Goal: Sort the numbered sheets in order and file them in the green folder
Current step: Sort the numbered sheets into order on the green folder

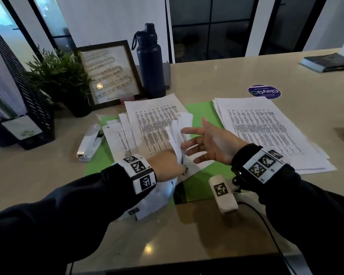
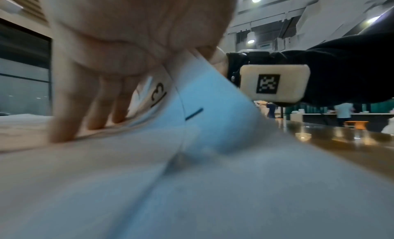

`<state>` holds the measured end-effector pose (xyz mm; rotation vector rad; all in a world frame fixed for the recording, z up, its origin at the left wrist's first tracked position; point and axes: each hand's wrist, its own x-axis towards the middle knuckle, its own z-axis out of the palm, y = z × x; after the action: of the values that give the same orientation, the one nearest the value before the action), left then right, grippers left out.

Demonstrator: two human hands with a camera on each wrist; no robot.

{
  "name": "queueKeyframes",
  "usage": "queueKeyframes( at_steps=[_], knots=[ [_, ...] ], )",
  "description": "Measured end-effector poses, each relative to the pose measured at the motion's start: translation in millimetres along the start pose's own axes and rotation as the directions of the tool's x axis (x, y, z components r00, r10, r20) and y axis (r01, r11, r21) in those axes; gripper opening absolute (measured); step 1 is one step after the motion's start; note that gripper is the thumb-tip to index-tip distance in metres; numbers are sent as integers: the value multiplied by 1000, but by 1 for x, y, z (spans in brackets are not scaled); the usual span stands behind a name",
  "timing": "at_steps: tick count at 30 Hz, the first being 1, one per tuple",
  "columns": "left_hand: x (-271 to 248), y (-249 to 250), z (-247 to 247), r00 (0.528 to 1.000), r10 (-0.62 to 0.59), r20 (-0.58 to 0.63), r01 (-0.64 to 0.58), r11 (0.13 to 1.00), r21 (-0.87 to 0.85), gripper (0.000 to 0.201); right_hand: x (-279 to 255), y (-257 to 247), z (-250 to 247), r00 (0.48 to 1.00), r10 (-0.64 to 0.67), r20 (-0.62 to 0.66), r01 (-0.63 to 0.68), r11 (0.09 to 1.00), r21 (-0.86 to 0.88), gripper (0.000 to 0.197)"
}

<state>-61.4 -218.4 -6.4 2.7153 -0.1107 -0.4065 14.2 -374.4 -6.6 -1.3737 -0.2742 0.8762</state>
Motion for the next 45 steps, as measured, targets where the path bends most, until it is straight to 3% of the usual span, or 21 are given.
queueKeyframes(
  at_steps=[3,4,7,9,11,16,20,24,27,30,32,35,41,43,45],
  knots=[
    [1,-1,-9,990,-60,-129,49,995,-88,33,0,7,4,997,-52,-56,31,947,-321,28],
    [0,0,-12,989,-57,-136,45,995,-86,32,0,12,3,995,-71,-69,38,919,-393,28],
    [-3,0,-15,991,-59,-119,52,997,-64,34,4,23,2,985,-85,-152,23,928,-373,33],
    [-1,-3,-14,991,-80,-107,71,994,-88,49,8,24,-3,955,-70,-289,-34,939,-341,27],
    [3,-7,-12,991,-83,-104,74,994,-86,57,11,24,-7,940,-66,-336,-76,917,-392,22],
    [6,-10,-7,987,-6,-161,9,1000,14,64,3,20,6,978,-90,-189,-31,830,-557,45],
    [5,-11,-7,979,98,-176,-116,989,-91,28,3,18,13,982,-171,-79,95,811,-577,48],
    [7,-13,-7,981,-7,-193,13,1000,27,22,2,16,9,985,-161,-60,96,804,-587,44],
    [10,-15,-8,965,-139,-225,147,989,21,37,2,14,0,974,-144,-174,13,805,-593,37],
    [11,-16,-8,961,-159,-227,165,986,7,39,0,9,-8,886,-162,-435,-203,707,-677,40],
    [11,-15,-8,958,-178,-224,180,984,-11,37,0,5,-10,858,-104,-502,-325,646,-690,44],
    [10,-15,-10,951,-180,-251,178,984,-31,37,1,2,-5,863,2,-505,-397,622,-675,23],
    [5,-11,-13,918,-155,-364,116,985,-125,34,15,2,5,871,75,-485,-465,439,-768,33],
    [4,-12,-13,910,-153,-385,106,984,-140,34,21,3,10,897,76,-434,-420,447,-790,22],
    [4,-12,-14,908,-145,-393,102,987,-128,35,23,2,12,923,37,-384,-347,514,-784,17]
  ],
)
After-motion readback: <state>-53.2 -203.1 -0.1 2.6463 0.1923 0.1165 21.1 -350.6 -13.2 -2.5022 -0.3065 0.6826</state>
